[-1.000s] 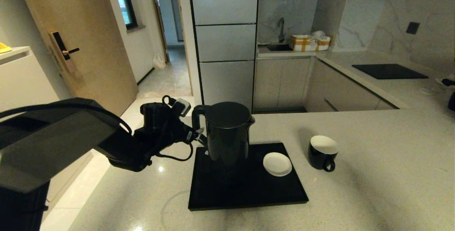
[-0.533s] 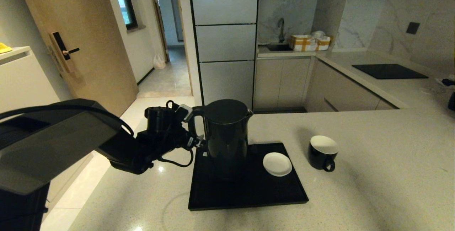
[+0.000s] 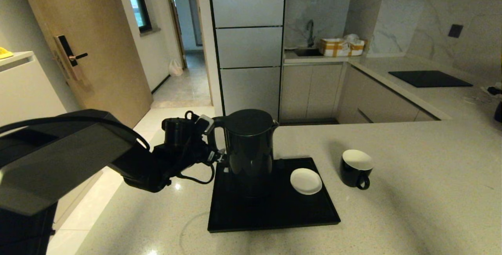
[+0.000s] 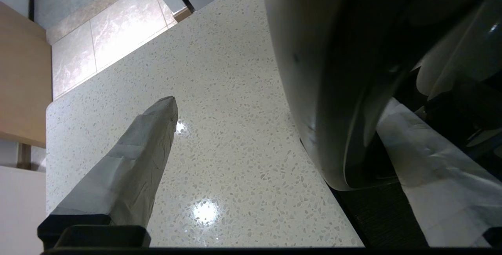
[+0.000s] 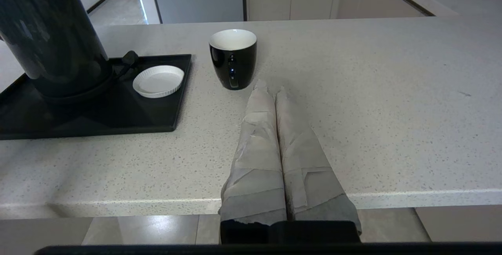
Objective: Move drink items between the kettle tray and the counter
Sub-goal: Pick up the kettle
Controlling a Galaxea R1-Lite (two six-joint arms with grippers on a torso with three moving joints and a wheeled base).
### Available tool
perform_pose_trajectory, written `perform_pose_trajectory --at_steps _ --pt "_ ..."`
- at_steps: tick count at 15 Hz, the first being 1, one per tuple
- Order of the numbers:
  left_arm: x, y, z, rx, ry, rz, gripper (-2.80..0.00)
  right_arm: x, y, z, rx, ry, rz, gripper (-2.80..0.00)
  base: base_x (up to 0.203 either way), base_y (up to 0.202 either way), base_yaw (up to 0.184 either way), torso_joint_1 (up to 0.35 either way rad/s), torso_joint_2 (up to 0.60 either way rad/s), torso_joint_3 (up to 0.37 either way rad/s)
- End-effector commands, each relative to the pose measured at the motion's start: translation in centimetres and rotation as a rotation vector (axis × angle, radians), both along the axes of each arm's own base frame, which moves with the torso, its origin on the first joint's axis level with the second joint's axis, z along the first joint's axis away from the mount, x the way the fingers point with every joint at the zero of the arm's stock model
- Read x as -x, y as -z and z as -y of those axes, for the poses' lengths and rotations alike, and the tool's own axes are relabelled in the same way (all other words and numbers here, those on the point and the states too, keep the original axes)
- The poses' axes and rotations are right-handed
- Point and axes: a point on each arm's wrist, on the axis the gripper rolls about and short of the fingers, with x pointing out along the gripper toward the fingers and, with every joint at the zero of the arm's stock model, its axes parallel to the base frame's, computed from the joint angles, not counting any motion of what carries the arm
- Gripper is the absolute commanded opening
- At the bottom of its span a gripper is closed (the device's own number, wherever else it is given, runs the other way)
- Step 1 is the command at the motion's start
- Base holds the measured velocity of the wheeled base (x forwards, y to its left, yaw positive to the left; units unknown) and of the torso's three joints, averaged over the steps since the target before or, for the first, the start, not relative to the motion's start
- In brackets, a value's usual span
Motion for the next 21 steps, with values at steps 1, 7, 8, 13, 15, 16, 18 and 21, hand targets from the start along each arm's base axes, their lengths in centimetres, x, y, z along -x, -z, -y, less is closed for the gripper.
perform_pose_trajectory --at_steps 1,7,8,13,15,16,18,21 --pt "-0.1 0.0 0.0 0.001 0.0 0.007 0.0 0.0 0.0 0.0 0.001 0.0 0.001 -2.8 0.0 0.0 0.0 0.0 0.0 0.0" --pt "0.0 -0.2 0.2 0.003 0.003 0.013 0.0 0.0 0.0 0.0 0.001 0.0 0.001 -2.8 0.0 0.0 0.0 0.0 0.0 0.0" --pt "0.1 -0.5 0.2 0.005 0.004 0.019 0.0 0.0 0.0 0.0 0.001 0.0 0.001 -2.8 0.0 0.0 0.0 0.0 0.0 0.0" --pt "0.1 -0.6 0.6 0.003 -0.001 0.024 0.0 0.0 0.0 0.0 0.001 0.0 0.001 -2.8 0.0 0.0 0.0 0.0 0.0 0.0" --pt "0.2 -0.6 0.6 0.007 0.002 0.024 0.0 0.0 0.0 0.0 0.001 0.0 0.001 -2.8 0.0 0.0 0.0 0.0 0.0 0.0" --pt "0.2 -0.7 0.7 0.024 0.008 0.034 0.0 0.0 0.0 0.0 0.001 0.0 0.001 -2.8 0.0 0.0 0.0 0.0 0.0 0.0" --pt "0.1 -1.1 0.8 0.056 0.021 0.124 0.0 0.0 0.0 0.0 0.001 0.0 0.001 -2.8 0.0 0.0 0.0 0.0 0.0 0.0" --pt "0.2 -1.3 1.2 0.069 0.039 0.163 0.0 0.0 0.0 0.0 0.001 0.0 0.001 -2.8 0.0 0.0 0.0 0.0 0.0 0.0"
